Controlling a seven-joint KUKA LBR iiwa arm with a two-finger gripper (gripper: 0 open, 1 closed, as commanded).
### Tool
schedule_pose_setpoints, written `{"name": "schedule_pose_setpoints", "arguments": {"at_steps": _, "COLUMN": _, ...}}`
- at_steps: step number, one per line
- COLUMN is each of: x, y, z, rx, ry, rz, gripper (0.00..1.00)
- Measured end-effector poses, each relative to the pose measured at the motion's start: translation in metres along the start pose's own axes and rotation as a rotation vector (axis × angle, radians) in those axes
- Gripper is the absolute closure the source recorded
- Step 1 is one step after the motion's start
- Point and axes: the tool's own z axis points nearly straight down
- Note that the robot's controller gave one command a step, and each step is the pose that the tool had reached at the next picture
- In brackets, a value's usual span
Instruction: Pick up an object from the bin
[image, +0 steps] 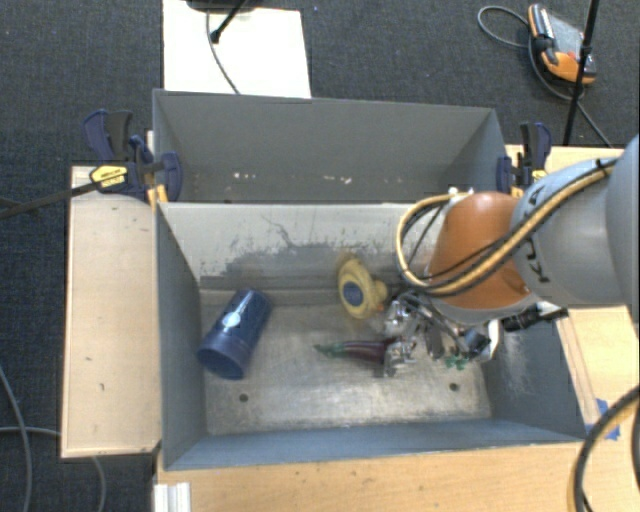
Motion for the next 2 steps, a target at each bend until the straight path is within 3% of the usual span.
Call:
{"name": "schedule_pose_setpoints", "arguments": {"at_steps": 1, "x": 0.0078, "y": -0.0079, "z": -0.0155, "rx": 0.002, "ry": 0.005, "rz": -0.244, "gripper": 0.0}}
{"name": "schedule_pose_setpoints", "arguments": {"at_steps": 2, "x": 0.0086, "y": -0.0106, "z": -0.0226, "rx": 0.002, "ry": 0.002, "rz": -0.318, "gripper": 1.0}}
